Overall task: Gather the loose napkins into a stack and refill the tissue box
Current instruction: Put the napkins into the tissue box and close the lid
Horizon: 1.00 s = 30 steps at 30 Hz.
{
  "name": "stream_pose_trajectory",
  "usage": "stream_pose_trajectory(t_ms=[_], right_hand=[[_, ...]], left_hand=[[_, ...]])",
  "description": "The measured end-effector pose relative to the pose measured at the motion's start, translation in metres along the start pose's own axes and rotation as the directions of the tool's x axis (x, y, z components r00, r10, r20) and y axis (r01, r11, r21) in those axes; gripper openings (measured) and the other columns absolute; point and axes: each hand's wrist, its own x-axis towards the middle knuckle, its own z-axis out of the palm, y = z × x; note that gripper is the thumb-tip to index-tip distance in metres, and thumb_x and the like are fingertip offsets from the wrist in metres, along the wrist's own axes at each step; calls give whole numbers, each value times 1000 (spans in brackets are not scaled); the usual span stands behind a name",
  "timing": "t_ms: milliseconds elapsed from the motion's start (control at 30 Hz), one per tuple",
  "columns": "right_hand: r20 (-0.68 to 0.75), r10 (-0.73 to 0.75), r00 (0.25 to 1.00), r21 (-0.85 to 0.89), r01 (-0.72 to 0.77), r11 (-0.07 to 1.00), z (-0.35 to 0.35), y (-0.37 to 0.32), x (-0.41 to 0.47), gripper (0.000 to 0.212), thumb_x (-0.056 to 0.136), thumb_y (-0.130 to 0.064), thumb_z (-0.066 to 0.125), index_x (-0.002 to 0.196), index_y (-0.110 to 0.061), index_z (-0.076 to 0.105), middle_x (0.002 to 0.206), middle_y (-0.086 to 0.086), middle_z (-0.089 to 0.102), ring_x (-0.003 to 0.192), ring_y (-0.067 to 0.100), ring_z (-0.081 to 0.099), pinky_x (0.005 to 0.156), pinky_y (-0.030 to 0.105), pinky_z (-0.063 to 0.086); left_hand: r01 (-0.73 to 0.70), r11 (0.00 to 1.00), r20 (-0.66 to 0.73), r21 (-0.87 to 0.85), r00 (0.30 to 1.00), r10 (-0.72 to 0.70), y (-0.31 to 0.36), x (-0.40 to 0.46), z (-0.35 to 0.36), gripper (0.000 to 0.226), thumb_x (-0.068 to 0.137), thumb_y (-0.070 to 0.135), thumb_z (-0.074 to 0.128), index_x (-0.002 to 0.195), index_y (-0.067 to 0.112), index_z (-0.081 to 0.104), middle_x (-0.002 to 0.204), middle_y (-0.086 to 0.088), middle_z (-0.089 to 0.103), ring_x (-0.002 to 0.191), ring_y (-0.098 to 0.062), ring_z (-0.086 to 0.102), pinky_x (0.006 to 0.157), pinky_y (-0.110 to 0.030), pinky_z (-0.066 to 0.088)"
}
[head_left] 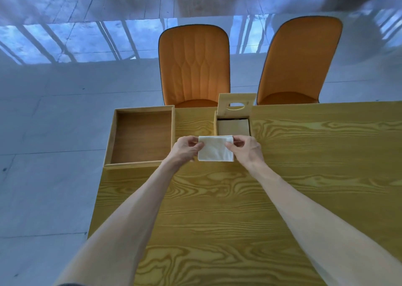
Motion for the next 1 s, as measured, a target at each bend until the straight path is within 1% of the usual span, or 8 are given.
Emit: stream_pose_trajectory(t_ms=[67, 167, 300, 467, 600, 700, 800, 1000], right_hand=[[-21, 6, 1000, 2, -6, 1000, -12, 5, 5, 38, 89, -30, 72, 122, -10, 68, 113, 6, 73, 100, 20, 68, 90, 39, 57], [-55, 22, 998, 28, -21, 999, -26, 8, 14, 41, 87, -30, 75, 121, -9, 68, 110, 6, 73, 96, 19, 69, 86, 40, 59], [-87, 52, 995, 81, -45, 996, -42, 9, 29, 36, 87, -26, 75, 118, -8, 70, 107, 6, 75, 93, 19, 71, 84, 40, 60], [-115, 52, 992, 72, -44, 996, -52, 8, 50, 33, 88, -31, 73, 113, -9, 73, 104, 5, 76, 87, 19, 72, 81, 39, 61], [-135, 41, 990, 67, -32, 997, -55, 5, 63, 32, 90, -30, 71, 114, -8, 72, 106, 6, 75, 92, 21, 71, 85, 40, 59], [-147, 38, 988, 32, -34, 999, -52, 5, 69, 33, 92, -32, 68, 115, -8, 72, 110, 7, 74, 99, 21, 69, 89, 38, 57], [-171, 33, 985, -22, -37, 999, -48, 6, 72, 33, 93, -35, 67, 112, -9, 74, 109, 7, 75, 98, 23, 69, 86, 40, 57], [-229, 20, 973, -144, -54, 988, -43, 6, 72, 26, 93, -35, 66, 104, -14, 75, 98, 5, 77, 86, 23, 71, 68, 35, 58]], left_hand=[[-19, 1000, -42, -13, 999, 18, 8, 2, 12, 27, 95, 25, 63, 117, 10, 66, 95, -1, 72, 73, -12, 65, 61, -25, 51], [-18, 999, -130, -38, 991, 13, 19, 8, 28, 27, 91, 27, 69, 113, 11, 68, 96, -4, 75, 71, -12, 66, 61, -25, 48], [0, 999, -209, -46, 978, -9, 34, 19, 44, 26, 89, 29, 70, 110, 13, 68, 96, -2, 75, 72, -12, 68, 63, -26, 48], [3, 998, -267, -67, 963, -20, 50, 34, 53, 20, 89, 30, 71, 104, 18, 68, 98, -1, 74, 85, -18, 73, 84, -34, 56], [14, 999, -315, -33, 949, -24, 54, 48, 58, 30, 89, 36, 70, 112, 15, 71, 107, -2, 75, 93, -20, 72, 91, -37, 56], [49, 999, -352, 18, 935, -40, 55, 54, 62, 33, 90, 38, 67, 114, 16, 72, 109, -1, 75, 96, -19, 72, 90, -38, 56], [68, 996, -390, 62, 920, -39, 55, 57, 65, 31, 90, 38, 66, 113, 18, 73, 108, 2, 76, 97, -17, 71, 88, -37, 57], [88, 985, -458, 150, 889, -9, 60, 59, 72, 24, 88, 40, 67, 105, 25, 74, 98, 7, 76, 90, -15, 69, 79, -33, 57]])
